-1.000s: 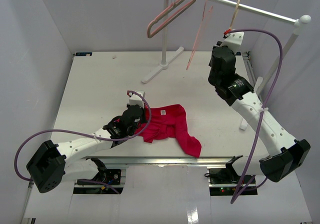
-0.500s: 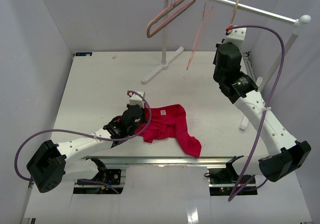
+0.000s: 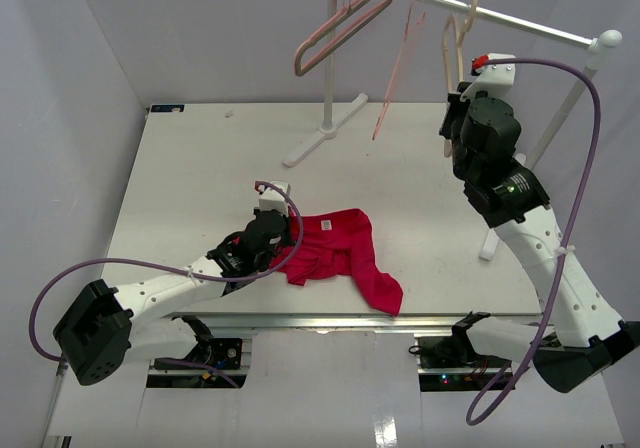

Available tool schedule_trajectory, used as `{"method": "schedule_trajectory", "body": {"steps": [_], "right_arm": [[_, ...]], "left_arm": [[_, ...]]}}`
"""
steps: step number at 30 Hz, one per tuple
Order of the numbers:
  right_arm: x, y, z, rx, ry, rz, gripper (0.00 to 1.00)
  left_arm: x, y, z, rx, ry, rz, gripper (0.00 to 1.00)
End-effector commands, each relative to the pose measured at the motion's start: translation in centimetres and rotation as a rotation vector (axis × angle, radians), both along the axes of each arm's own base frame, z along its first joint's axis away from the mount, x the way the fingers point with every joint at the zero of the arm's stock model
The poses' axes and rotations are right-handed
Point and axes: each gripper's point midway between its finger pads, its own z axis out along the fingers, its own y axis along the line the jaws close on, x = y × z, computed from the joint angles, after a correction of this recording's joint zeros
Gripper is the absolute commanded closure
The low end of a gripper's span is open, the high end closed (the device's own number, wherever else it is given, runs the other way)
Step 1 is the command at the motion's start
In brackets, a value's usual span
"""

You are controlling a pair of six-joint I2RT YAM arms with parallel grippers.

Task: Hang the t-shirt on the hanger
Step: Pick up the hanger from the clothesline.

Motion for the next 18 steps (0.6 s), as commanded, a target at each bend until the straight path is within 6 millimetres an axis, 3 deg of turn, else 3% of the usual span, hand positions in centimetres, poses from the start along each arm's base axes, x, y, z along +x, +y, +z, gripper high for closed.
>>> {"method": "schedule_trajectory", "body": {"steps": [1,13,15,18], "right_arm": [[-1.7,0.7,-0.1,0.000,-0.037,0.104,0.92],[-3.7,0.5,-1.7,0.011,-0.026,0.153,0.92],[-4.5,0.8,-2.7,0.036,0.005,0.183,0.92],[-6.5,0.5,-7.0,0.084,0.113,0.193,0.92]], "left_arm": [[0.3,-0.3,0.9,-0.020,-0.026,0.002,1.00],[0.4,-0.1,0.6,-0.008,-0.023,0.012,1.00],[0.4,-0.2,0.6,-0.006,-0.021,0.009,1.00],[0.4,-0.3,0.4,-0.006,-0.017,0.006,1.00]]}}
